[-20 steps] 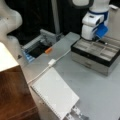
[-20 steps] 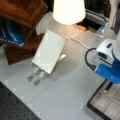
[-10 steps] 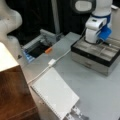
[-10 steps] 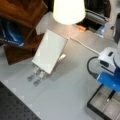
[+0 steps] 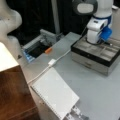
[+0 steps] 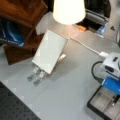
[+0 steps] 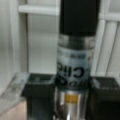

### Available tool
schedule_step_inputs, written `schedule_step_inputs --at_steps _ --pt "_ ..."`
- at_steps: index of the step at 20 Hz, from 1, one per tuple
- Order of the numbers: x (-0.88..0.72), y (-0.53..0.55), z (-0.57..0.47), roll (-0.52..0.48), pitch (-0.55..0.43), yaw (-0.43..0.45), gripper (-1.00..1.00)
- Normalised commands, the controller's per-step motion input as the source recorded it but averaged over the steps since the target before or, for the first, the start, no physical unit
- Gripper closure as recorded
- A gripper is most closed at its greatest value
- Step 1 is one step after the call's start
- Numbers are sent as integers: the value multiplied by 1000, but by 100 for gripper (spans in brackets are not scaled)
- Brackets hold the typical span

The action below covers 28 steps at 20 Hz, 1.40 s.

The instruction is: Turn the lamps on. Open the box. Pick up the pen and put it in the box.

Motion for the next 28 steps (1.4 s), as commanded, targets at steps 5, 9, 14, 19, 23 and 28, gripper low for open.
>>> schedule_step_inputs --at_steps 5,9,14,19,23,28 --pt "-68 104 -129 -34 58 -167 100" --pt "-55 49 -163 -32 9 -194 100" --pt "-12 5 -151 -22 -47 -170 100" --pt "34 18 -119 -34 -63 -167 -100" --pt "90 29 -96 -51 -63 -164 -100" --pt "103 25 -81 -60 -56 -137 -100"
